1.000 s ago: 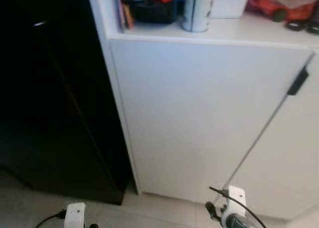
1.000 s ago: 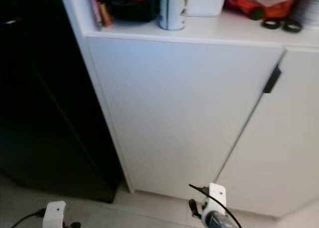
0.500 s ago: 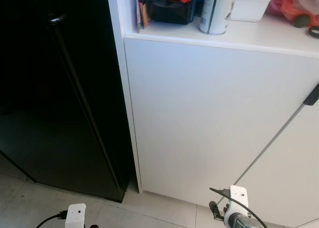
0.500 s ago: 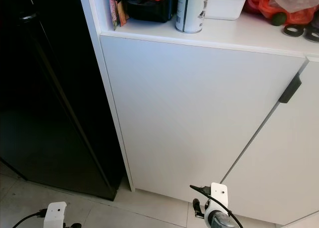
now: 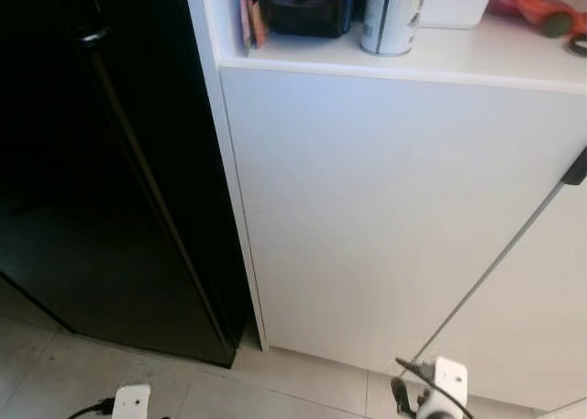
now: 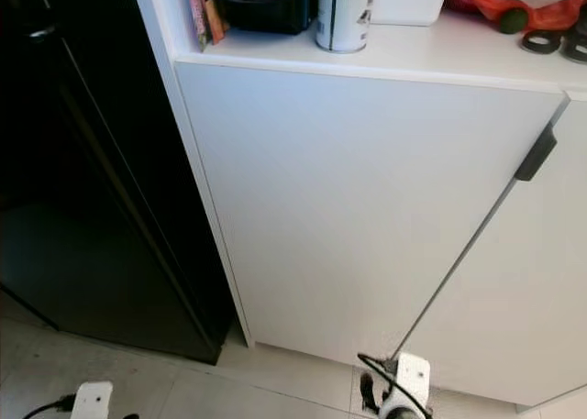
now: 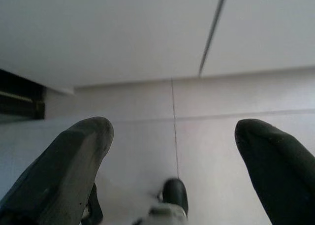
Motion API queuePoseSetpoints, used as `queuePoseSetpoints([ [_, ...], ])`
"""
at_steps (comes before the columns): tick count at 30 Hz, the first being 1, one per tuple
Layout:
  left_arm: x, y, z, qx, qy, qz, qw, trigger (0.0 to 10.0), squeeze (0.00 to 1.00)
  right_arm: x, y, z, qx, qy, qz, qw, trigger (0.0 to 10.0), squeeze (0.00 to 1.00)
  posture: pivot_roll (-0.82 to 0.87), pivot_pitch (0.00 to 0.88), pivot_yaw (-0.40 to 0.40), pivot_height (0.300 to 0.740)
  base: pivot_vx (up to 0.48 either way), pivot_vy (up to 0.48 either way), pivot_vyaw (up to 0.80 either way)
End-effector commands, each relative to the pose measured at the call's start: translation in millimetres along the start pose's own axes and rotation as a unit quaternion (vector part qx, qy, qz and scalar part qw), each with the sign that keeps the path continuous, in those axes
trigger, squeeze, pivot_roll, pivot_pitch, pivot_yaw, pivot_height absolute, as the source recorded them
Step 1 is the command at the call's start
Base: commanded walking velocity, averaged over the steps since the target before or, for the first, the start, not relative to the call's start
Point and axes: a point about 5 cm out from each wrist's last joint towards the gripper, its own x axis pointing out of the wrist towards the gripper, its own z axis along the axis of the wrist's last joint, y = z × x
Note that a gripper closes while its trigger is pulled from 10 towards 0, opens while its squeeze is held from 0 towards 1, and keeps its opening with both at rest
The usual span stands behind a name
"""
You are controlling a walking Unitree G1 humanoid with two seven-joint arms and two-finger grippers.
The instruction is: Restocking fridge
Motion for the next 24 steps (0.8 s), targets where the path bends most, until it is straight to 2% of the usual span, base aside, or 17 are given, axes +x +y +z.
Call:
queuePoseSetpoints([
  [1,-2.8,-0.8,-7.6,0.007,0.006,-0.003,1.0,10.0,0.0,-1.8,-2.1,-5.5,0.0,0.004,-0.005,1.0,10.0,0.0,0.02,0.062,0.045,0.74,0.0,0.0,0.0],
  [2,-3.9,-1.2,-11.1,0.007,0.011,-0.004,1.0,10.0,0.0,-2.8,-4.0,-8.2,-0.01,0.008,-0.006,1.0,10.0,0.0,0.02,0.065,0.045,0.74,0.0,0.0,0.0],
  [3,2.6,-0.5,10.7,0.004,-0.02,-0.01,1.0,10.0,0.0,-5.0,-8.4,-15.1,-0.038,0.025,-0.011,0.999,10.0,0.0,0.01,0.061,0.043,0.74,0.0,0.0,0.0],
  [4,2.6,-0.5,10.7,0.004,-0.02,-0.01,1.0,10.0,0.0,-5.0,-8.4,-15.1,-0.038,0.025,-0.011,0.999,10.0,0.0,0.01,0.061,0.043,0.74,0.0,0.0,0.0],
  [6,4.5,-2.1,15.4,0.012,-0.02,-0.015,1.0,10.0,0.0,-8.3,-16.3,-25.3,-0.073,0.056,-0.03,0.995,10.0,0.0,-0.02,0.067,0.037,0.74,0.0,0.0,0.0],
  [9,2.3,-9.1,5.4,0.015,-0.004,-0.021,1.0,10.0,0.0,-13.7,-26.8,-36.9,-0.049,0.074,-0.069,0.994,10.0,0.0,-0.02,0.07,0.032,0.74,0.0,0.0,0.0],
  [13,1.5,-21.0,4.3,0.006,-0.011,-0.032,0.999,10.0,0.0,-19.8,-36.0,-43.3,0.047,0.038,-0.1,0.993,10.0,0.0,-0.02,0.079,0.035,0.74,0.0,0.0,0.0],
  [15,1.7,-25.8,5.5,0.01,-0.015,-0.04,0.999,10.0,0.0,-21.9,-39.5,-43.4,0.068,0.019,-0.105,0.992,10.0,0.0,-0.03,0.079,0.039,0.74,0.0,0.0,0.0],
  [20,1.3,-35.2,4.3,0.014,-0.011,-0.054,0.998,10.0,0.0,-26.2,-49.5,-46.8,0.053,0.021,-0.109,0.992,10.0,0.0,-0.05,0.085,0.065,0.74,0.0,0.0,0.0],
  [24,5.8,-29.1,19.5,0.013,-0.029,-0.052,0.998,10.0,0.0,-24.7,-45.6,-46.1,0.045,0.025,-0.084,0.995,10.0,0.0,-0.08,0.097,0.072,0.74,0.0,0.0,0.0],
])
